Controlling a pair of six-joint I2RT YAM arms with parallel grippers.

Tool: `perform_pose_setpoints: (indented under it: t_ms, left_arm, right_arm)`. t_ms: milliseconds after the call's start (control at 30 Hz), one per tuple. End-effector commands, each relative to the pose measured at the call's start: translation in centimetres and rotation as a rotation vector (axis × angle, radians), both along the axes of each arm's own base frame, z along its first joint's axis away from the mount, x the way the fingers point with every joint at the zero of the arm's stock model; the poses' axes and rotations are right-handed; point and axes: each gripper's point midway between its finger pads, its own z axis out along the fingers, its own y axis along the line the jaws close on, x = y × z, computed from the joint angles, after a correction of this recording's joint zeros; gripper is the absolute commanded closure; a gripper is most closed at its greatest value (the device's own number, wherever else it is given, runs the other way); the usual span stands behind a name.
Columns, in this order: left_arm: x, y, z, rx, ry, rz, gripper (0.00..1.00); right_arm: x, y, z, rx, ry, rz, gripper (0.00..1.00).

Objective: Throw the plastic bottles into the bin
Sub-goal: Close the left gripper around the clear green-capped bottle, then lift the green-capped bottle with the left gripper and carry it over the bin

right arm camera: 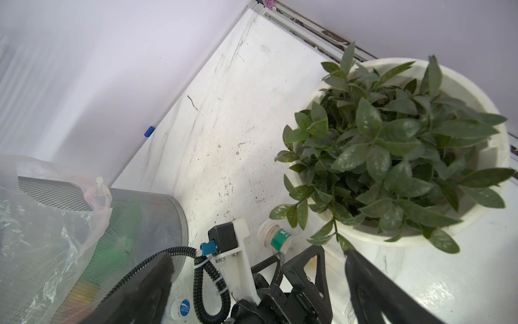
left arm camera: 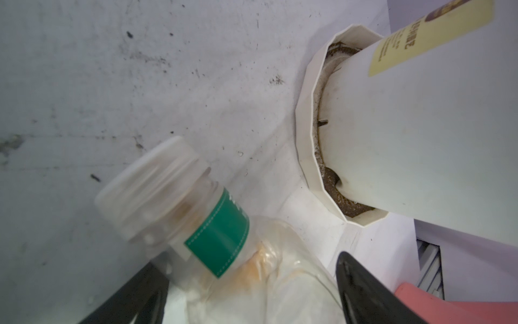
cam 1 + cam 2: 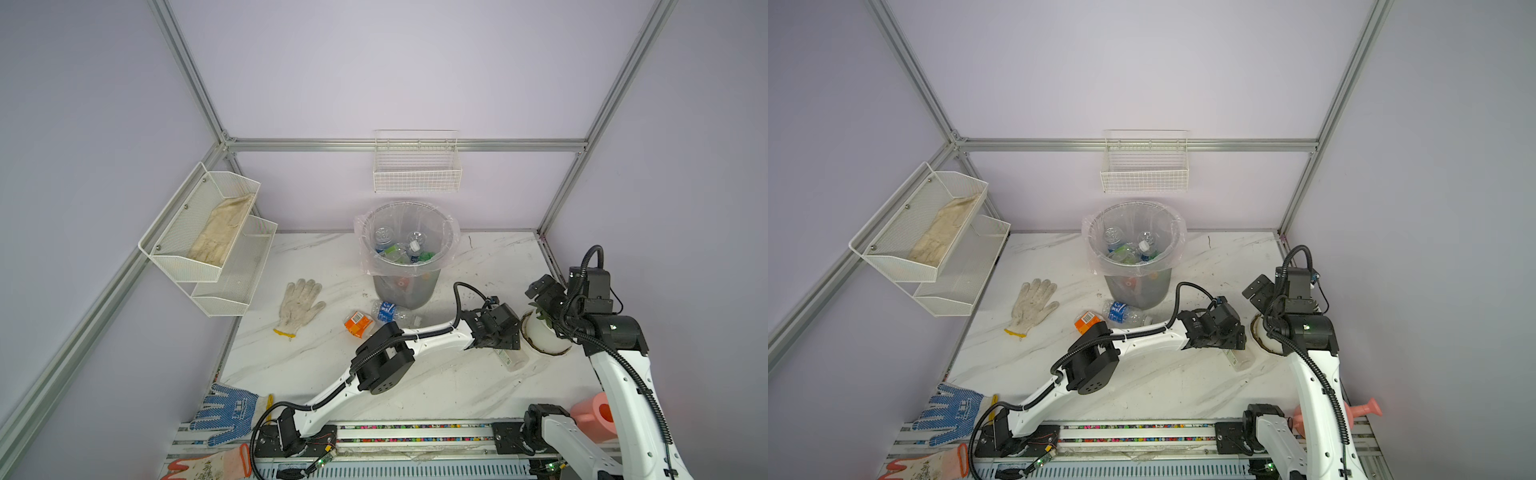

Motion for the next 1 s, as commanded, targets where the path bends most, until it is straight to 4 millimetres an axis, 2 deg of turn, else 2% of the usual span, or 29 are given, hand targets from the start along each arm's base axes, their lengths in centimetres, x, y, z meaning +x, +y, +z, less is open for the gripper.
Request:
perform_pose_setpoints:
  t_ms: [0, 133, 367, 500, 667, 833, 967]
  left_arm:
    - [0.2, 1.2, 0.6, 0.065, -0.040, 0.011, 0.18]
    - [0.3, 3.0, 0.2, 0.115, -0.059, 0.019, 0.30]
    - [0.1, 6.0, -0.1, 0.164, -0.058, 0.038, 0.36]
    - [-0.3, 7.8, 0.4, 0.173, -0.070, 0.049, 0.47]
    - [-0.4, 9.5, 3.2, 0.157, -0.128, 0.051, 0.56]
    - [-0.5, 10.7, 7.1, 0.089, -0.198, 0.051, 0.57]
    - [-0.7, 12.7, 10.3, 0.049, -0.256, 0.071, 0.57]
  right_arm:
    - [-0.2, -0.2, 0.9, -0.009, -0.028, -0.002, 0.03]
    - [-0.2, -0.2, 0.9, -0.010, -0.028, -0.001, 0.03]
    - [-0.4, -0.1, 1.2, -0.012, -0.037, 0.003, 0.03]
    - [-0.5, -0.1, 0.9, -0.011, -0.034, 0.004, 0.03]
    - [-0.2, 0.8, 0.4, 0.007, -0.034, 0.056, 0.03]
    - [0.4, 2.3, -0.5, 0.034, -0.029, 0.152, 0.03]
    - [0.7, 4.1, -0.9, 0.070, -0.047, 0.258, 0.03]
